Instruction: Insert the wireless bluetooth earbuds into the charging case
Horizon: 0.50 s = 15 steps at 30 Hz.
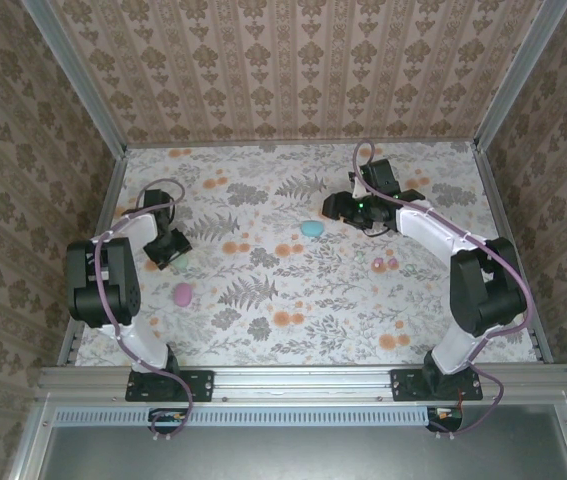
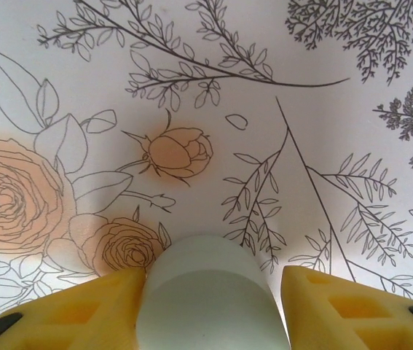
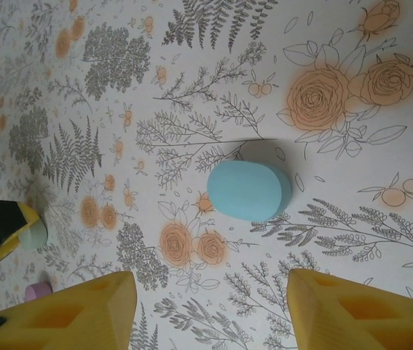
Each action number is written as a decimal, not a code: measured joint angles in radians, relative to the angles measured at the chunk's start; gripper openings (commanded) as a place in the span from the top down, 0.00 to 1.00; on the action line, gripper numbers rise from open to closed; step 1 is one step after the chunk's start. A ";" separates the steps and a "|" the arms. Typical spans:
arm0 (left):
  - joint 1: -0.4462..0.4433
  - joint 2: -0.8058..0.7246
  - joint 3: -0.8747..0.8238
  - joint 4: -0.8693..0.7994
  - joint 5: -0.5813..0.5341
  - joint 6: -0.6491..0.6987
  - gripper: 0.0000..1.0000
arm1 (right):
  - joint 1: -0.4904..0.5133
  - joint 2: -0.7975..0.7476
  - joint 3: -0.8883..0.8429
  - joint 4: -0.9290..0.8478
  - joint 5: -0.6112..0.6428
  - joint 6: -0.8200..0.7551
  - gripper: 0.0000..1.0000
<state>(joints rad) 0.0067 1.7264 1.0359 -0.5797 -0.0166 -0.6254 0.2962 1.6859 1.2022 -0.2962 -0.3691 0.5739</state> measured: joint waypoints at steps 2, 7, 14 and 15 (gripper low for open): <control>-0.002 0.000 0.000 0.000 0.001 0.001 0.53 | -0.001 -0.002 -0.003 0.000 0.000 0.000 0.41; -0.030 0.000 0.000 0.001 0.012 0.029 0.55 | -0.006 -0.021 -0.014 0.000 0.000 0.000 0.41; -0.185 0.019 0.036 0.002 0.069 0.132 0.58 | -0.016 -0.060 -0.037 0.000 0.000 0.000 0.41; -0.212 0.025 0.048 0.005 0.077 0.149 0.58 | -0.018 -0.067 -0.043 0.000 0.000 0.000 0.41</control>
<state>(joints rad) -0.2054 1.7512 1.0836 -0.5747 0.0601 -0.4767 0.2783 1.6192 1.1587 -0.2958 -0.3687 0.5739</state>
